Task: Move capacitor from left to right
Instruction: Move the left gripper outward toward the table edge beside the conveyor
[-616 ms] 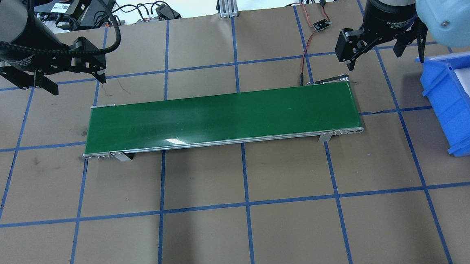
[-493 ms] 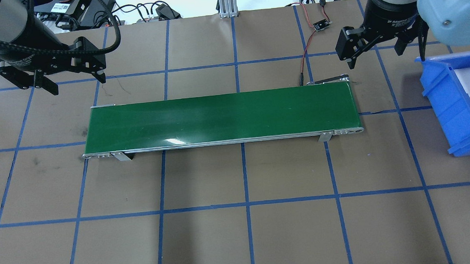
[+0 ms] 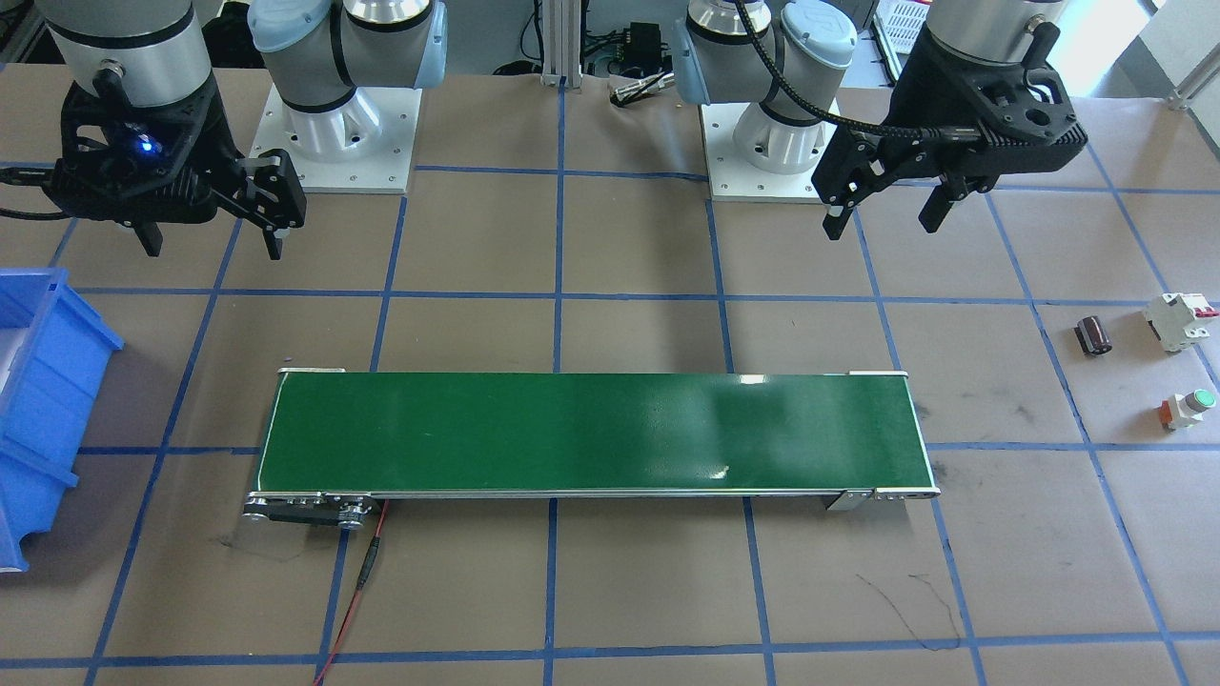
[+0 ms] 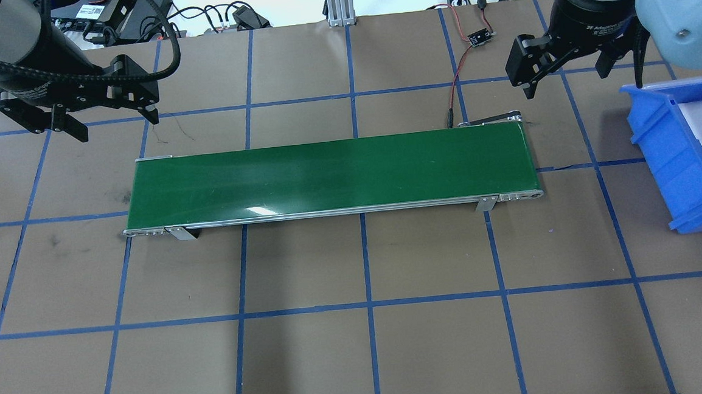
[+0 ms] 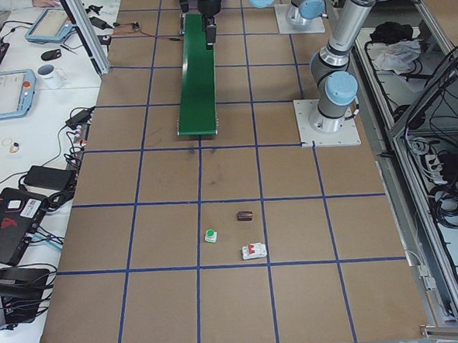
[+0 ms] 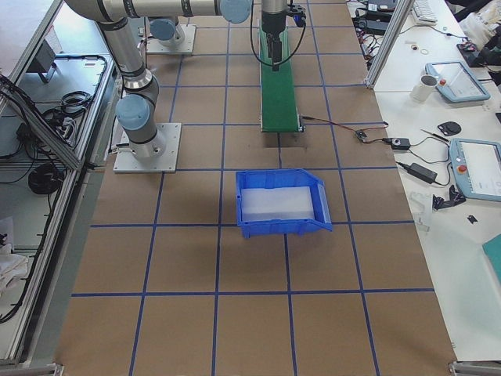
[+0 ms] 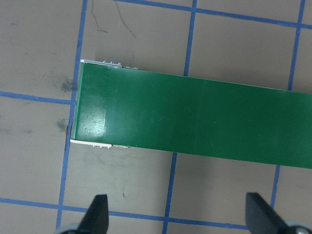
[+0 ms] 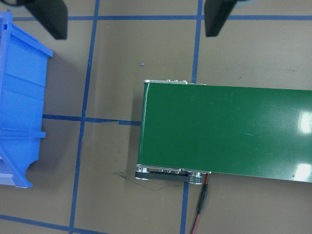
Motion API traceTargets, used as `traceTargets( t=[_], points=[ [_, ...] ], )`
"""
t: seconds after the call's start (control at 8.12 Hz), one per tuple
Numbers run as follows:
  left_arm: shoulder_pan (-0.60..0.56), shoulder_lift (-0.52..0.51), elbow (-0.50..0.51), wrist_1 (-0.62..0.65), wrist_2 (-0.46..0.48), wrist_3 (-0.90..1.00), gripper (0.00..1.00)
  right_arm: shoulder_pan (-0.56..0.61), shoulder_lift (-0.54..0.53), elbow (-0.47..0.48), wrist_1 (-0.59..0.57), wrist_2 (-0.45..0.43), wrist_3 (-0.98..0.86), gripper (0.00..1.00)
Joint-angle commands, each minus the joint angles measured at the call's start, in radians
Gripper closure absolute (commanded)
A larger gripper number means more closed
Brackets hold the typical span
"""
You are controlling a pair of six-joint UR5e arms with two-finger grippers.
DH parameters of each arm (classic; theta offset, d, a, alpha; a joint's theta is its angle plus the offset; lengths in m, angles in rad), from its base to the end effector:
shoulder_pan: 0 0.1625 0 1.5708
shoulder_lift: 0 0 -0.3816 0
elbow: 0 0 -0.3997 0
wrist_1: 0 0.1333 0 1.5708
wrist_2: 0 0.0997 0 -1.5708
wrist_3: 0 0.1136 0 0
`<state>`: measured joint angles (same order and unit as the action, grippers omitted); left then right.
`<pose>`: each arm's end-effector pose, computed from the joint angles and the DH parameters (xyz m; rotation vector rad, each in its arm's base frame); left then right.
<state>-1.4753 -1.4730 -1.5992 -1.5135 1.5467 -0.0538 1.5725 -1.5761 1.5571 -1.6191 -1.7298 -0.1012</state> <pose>-0.0902 -0.4855 0.4699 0.2299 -3.1054 0.1982 0.1162 -0.5044 0.4465 0.1452 -2.9747 0.0883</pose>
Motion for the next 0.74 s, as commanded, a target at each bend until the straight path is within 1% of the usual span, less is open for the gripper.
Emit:
traceTargets(
  t=[0.0,0.12,0.25,0.37,0.49,0.62],
  points=[
    [0.010,0.002,-0.001,-0.002,-0.002,0.000,0.00,0.000,-0.009,0.000,0.002,-0.002,0.000,0.00],
    [0.044,-0.007,0.001,0.007,0.013,0.003,0.00,0.000,-0.010,0.000,0.005,-0.005,0.000,0.00],
    [0.144,-0.013,-0.010,0.057,0.029,0.052,0.00,0.001,-0.006,0.003,-0.002,-0.005,0.000,0.00],
    [0.276,-0.021,-0.005,0.062,-0.014,0.070,0.00,0.001,-0.004,0.003,-0.002,-0.004,0.001,0.00],
    [0.359,-0.020,-0.001,0.058,-0.057,0.106,0.00,0.000,-0.004,0.003,-0.002,-0.008,0.002,0.00],
    [0.395,-0.012,-0.005,0.056,-0.054,0.205,0.00,0.000,-0.004,0.004,-0.001,-0.008,0.002,0.00]
  ],
)
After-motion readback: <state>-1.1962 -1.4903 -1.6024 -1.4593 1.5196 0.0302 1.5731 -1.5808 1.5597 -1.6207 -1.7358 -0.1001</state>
